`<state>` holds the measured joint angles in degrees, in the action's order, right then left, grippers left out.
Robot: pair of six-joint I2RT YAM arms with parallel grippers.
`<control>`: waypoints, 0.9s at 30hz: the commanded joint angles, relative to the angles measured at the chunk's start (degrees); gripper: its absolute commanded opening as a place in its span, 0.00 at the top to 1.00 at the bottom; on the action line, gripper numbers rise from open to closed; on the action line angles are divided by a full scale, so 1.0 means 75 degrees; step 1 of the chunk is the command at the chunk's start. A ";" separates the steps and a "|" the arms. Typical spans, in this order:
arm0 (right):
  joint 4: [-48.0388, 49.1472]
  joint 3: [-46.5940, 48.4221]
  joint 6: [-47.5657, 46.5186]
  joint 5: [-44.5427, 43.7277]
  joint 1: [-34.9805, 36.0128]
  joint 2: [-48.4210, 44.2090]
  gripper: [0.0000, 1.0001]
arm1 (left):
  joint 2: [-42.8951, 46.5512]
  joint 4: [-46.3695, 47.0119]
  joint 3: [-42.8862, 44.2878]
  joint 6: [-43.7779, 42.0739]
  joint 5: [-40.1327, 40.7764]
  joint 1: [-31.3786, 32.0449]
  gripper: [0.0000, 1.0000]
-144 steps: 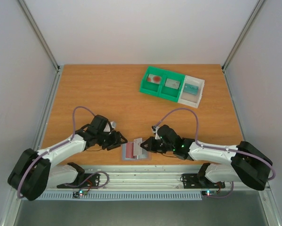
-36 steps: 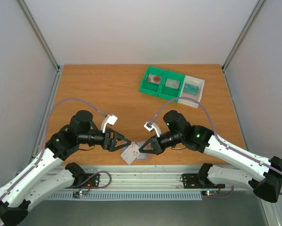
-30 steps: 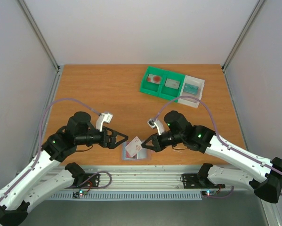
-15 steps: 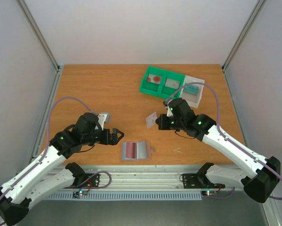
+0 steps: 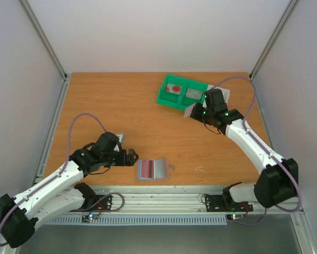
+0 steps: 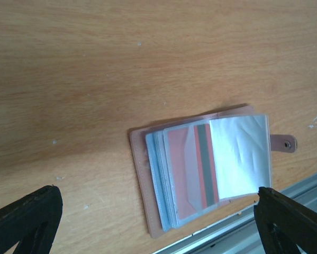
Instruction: Take the credit cards out of the card holder
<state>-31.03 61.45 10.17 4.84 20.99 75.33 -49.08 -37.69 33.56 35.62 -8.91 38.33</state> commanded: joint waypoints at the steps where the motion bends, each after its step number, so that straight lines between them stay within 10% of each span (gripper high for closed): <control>1: 0.0746 0.0591 -0.0068 0.0083 -0.0665 0.0819 0.99 | -0.0155 0.0818 -0.0129 0.0127 0.0470 0.0022 0.01; 27: 0.2291 0.3435 -0.0163 0.0395 -0.1712 0.4958 0.99 | -0.0871 0.1767 -0.0339 0.0113 0.0370 0.0014 0.01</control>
<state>-15.79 83.42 10.00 7.60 8.95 110.56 -55.29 -28.23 31.77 36.21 -6.26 38.33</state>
